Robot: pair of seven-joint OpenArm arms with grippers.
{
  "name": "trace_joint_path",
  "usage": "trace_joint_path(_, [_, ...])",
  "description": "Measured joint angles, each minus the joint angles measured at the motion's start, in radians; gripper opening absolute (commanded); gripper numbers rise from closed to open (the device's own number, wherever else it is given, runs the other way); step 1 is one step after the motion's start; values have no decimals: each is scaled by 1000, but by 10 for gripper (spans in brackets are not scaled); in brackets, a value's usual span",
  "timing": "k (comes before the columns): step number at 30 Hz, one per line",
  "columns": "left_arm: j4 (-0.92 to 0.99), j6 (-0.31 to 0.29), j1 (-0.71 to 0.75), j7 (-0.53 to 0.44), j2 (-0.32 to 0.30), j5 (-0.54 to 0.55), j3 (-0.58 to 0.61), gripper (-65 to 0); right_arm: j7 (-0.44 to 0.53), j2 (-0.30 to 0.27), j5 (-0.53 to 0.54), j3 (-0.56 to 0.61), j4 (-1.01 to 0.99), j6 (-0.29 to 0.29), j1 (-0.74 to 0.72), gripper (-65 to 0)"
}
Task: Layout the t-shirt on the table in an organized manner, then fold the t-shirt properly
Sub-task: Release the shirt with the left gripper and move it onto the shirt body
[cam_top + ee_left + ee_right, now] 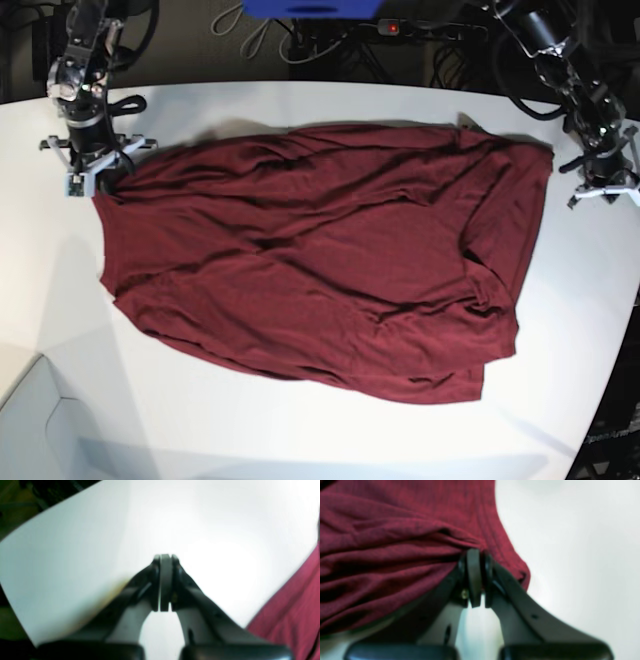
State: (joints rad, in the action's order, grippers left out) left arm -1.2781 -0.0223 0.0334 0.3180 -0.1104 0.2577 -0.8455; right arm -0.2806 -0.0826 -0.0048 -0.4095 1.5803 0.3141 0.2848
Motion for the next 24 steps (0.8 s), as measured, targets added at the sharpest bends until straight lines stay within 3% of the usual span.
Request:
trace_joint_path(4, [13, 11, 13, 16, -10, 67, -11, -650, -4, -6, 0, 0, -1, 0, -14, -650])
trace_joint_path(9, [13, 10, 13, 14, -10, 77, -10, -645, -5, 0, 0, 3, -1, 0, -13, -650])
trace_joint_path(13, [-12, 13, 13, 24, 33, 77, -1, -637, -5, 0, 0, 5, -1, 0, -13, -650])
trace_joint_path(17, [-99, 6, 10, 142, 72, 80, 82, -524, -5, 14, 0, 6, -2, 0, -13, -650])
trace_joint_path(24, [-230, 8, 7, 162, 116, 72, 322, -304, -8, 14, 0, 6, -2, 0, -13, -650])
